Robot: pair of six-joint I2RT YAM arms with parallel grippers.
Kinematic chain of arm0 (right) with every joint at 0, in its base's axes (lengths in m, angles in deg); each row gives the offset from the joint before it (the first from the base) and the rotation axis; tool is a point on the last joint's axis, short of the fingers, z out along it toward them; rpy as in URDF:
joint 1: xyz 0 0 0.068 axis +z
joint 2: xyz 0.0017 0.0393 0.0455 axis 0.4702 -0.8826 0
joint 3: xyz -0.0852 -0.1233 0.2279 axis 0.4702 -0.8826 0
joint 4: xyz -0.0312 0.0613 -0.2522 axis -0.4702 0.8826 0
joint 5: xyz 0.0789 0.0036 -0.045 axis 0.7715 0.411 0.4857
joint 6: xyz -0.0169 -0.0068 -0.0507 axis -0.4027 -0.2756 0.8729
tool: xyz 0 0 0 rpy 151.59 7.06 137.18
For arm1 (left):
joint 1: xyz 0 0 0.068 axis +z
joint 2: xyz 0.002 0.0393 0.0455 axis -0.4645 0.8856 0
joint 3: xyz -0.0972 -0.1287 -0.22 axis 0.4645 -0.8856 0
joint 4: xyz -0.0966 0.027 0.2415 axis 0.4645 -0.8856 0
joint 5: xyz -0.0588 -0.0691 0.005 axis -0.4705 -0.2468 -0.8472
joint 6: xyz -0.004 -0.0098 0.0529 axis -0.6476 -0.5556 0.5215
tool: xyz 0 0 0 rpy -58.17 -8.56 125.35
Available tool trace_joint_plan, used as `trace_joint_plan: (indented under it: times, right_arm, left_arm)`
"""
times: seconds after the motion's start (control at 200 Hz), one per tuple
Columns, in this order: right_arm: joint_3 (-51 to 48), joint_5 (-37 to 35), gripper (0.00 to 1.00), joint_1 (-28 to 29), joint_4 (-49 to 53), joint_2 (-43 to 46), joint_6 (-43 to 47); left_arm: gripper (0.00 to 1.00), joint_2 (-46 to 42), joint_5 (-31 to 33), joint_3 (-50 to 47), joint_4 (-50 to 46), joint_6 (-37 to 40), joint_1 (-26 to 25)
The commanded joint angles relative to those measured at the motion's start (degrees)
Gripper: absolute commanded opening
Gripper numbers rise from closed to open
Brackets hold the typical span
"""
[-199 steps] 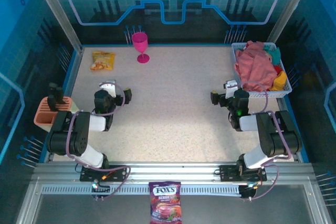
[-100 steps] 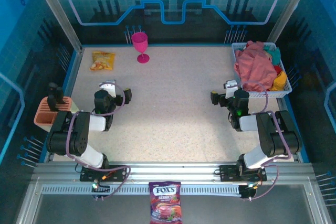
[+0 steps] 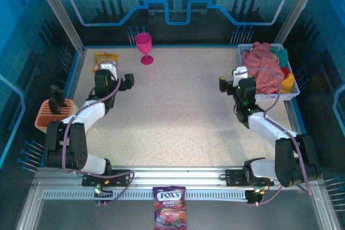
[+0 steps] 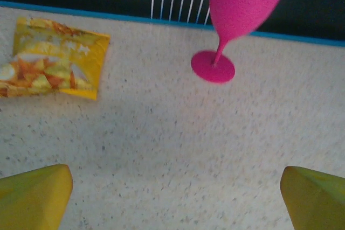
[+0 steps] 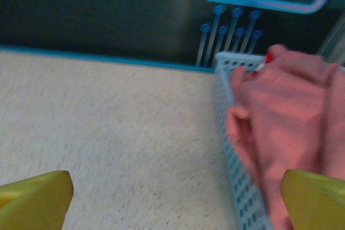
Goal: Fold and stack the t-shirts
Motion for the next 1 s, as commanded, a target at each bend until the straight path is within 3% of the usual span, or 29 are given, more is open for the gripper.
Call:
trace_joint_plan:
  times: [0.0,0.145,0.23,0.3,0.425,0.51,0.675,0.8,0.996]
  right_arm:
    - [11.03,-8.01,1.00,-1.11,23.05,0.78,-8.90]
    - [28.23,-3.61,1.00,-5.21,42.90,-5.99,-14.81]
    - [35.00,2.50,1.00,-8.36,47.44,-11.07,-19.20]
    - [40.87,7.93,1.00,-11.10,52.05,-15.74,-22.33]
    - [51.43,3.49,1.00,-13.51,61.96,-22.59,-22.92]
    - [53.28,-0.46,1.00,-14.79,62.74,-24.05,-22.29]
    - [52.70,1.35,1.00,-19.95,62.24,-26.80,-27.45]
    - [54.72,-2.56,1.00,-20.38,62.26,-31.23,-26.44]
    - [56.20,-2.01,0.97,-21.65,59.46,-37.44,-26.50]
  left_arm:
    - [0.99,-4.90,0.82,6.76,-23.63,-6.11,-0.49]
    - [0.99,-8.89,-4.86,13.98,-35.69,-10.59,-0.41]
    - [0.99,-7.78,-12.45,17.98,-41.37,-9.13,-0.56]
    - [0.99,-7.38,-14.86,18.70,-43.05,-8.53,-1.14]
    - [0.99,-9.10,-17.92,16.22,-40.96,-8.86,-1.78]
    - [0.99,-10.73,-18.91,15.91,-40.84,-9.50,-2.26]
    - [0.99,-13.05,-17.46,15.21,-40.55,-9.38,-3.22]
    - [0.99,-13.49,-18.36,15.38,-40.64,-9.49,-3.28]
    - [0.99,-13.70,-18.75,15.18,-40.20,-9.64,-3.31]
